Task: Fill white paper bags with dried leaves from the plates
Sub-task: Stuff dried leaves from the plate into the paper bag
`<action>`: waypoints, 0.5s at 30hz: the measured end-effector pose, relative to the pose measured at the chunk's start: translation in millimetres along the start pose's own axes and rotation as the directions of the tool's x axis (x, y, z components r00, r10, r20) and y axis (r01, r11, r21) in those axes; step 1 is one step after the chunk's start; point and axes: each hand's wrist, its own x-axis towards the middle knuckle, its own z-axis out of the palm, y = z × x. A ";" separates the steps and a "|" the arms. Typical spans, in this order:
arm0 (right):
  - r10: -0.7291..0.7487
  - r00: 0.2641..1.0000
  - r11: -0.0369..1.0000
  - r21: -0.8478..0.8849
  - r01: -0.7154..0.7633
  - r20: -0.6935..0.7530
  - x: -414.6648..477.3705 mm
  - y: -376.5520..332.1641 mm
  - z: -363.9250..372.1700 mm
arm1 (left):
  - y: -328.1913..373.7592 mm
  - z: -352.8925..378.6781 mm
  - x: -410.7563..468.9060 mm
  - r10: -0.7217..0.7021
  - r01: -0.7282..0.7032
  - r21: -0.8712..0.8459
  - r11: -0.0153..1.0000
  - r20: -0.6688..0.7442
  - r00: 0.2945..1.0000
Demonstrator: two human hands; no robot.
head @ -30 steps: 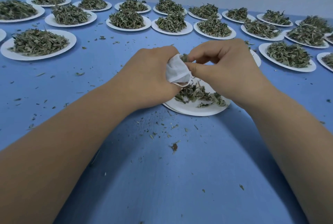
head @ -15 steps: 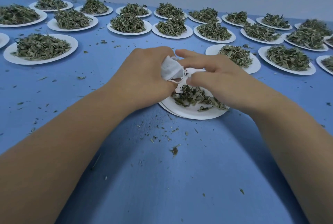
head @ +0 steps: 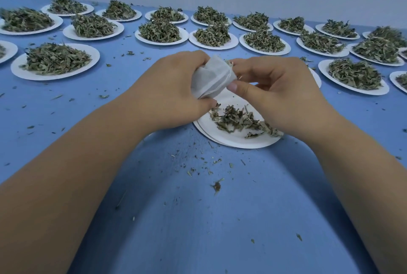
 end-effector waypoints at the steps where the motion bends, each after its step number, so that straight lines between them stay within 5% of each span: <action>1: -0.008 1.000 0.999 -0.038 0.007 -0.018 -0.3 -0.8 0.2 | 0.4 -0.8 -0.4 0.017 -0.016 0.060 0.998 -0.019 1.000; 7: -0.092 0.995 0.992 -0.095 0.087 -0.040 -3.3 -8.7 5.6 | 12.9 6.0 -4.9 0.035 -0.013 0.169 0.986 -0.126 0.991; 15: -0.077 0.973 0.988 -0.114 0.103 0.217 -3.2 -11.6 6.6 | 8.9 6.4 0.4 -0.063 0.068 0.035 0.997 -0.120 0.991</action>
